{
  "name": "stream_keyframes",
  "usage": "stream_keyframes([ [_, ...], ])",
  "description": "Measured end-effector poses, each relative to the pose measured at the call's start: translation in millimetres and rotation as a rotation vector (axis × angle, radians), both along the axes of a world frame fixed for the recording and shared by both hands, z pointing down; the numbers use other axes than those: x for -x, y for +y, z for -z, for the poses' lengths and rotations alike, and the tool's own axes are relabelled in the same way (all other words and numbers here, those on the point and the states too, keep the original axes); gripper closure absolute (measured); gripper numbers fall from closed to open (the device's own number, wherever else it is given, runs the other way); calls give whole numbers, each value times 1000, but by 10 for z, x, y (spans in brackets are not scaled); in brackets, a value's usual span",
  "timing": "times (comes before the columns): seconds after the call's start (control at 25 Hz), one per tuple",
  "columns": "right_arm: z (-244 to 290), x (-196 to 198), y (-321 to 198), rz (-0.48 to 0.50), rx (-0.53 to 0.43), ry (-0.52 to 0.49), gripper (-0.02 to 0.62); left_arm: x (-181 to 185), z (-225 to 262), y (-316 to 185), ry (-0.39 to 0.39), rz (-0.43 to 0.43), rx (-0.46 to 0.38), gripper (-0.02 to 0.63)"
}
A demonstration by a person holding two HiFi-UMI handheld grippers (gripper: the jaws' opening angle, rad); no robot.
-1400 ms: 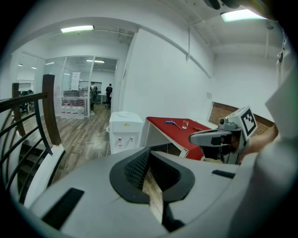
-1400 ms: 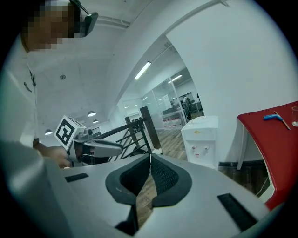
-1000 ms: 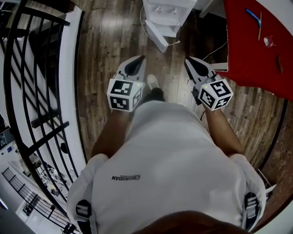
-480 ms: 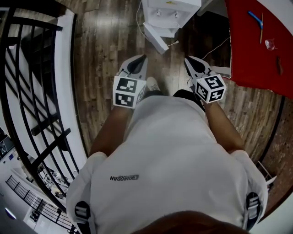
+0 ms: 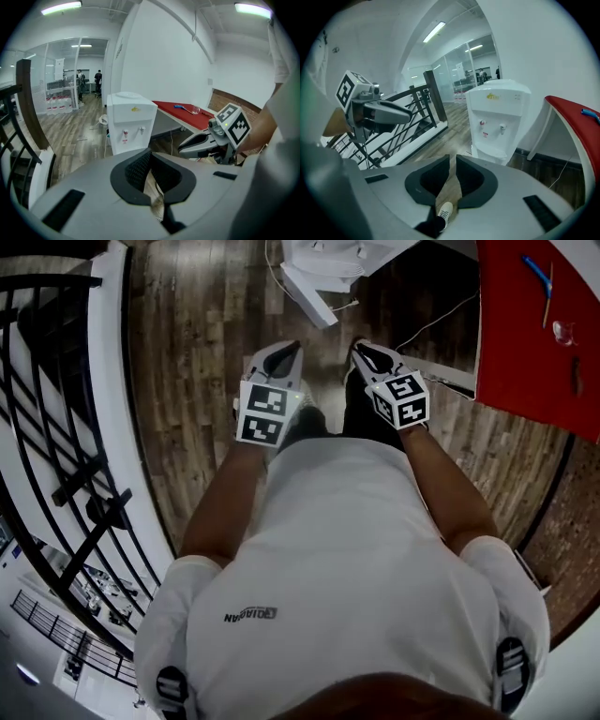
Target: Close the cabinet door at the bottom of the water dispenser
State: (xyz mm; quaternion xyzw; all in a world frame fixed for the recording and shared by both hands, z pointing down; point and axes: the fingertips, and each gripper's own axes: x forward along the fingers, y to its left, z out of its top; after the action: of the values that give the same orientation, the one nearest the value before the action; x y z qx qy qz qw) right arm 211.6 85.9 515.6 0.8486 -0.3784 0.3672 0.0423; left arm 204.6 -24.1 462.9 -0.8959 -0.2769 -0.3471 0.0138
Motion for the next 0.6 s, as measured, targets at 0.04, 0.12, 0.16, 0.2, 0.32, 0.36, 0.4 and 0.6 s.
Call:
stream_keyframes([
  [0.04,-114,-9,9,16,15,-9,571,-19,-91,36,-12,3,-10,611],
  [0.12,-336,-48,4,44,44,-23,571,-59,-260,53,-39,22,-26,611],
  [0.16,-454,-76,1,55,56,-31,571,-76,-349,45,-55,35,-33,611],
  [0.2,-585,-110,4,62,67,-42,571,-91,-447,38,-72,50,-38,610],
  [0.32,-1041,-287,18,79,90,-80,571,-179,-783,41,-124,91,-51,611],
  [0.36,-1200,-350,24,84,101,-91,571,-209,-897,57,-140,99,-55,611],
  [0.4,-1356,-403,34,87,111,-102,571,-227,-1008,83,-155,104,-58,611],
  [0.6,-2021,-570,58,72,138,-144,567,-264,-1446,207,-207,111,-67,611],
])
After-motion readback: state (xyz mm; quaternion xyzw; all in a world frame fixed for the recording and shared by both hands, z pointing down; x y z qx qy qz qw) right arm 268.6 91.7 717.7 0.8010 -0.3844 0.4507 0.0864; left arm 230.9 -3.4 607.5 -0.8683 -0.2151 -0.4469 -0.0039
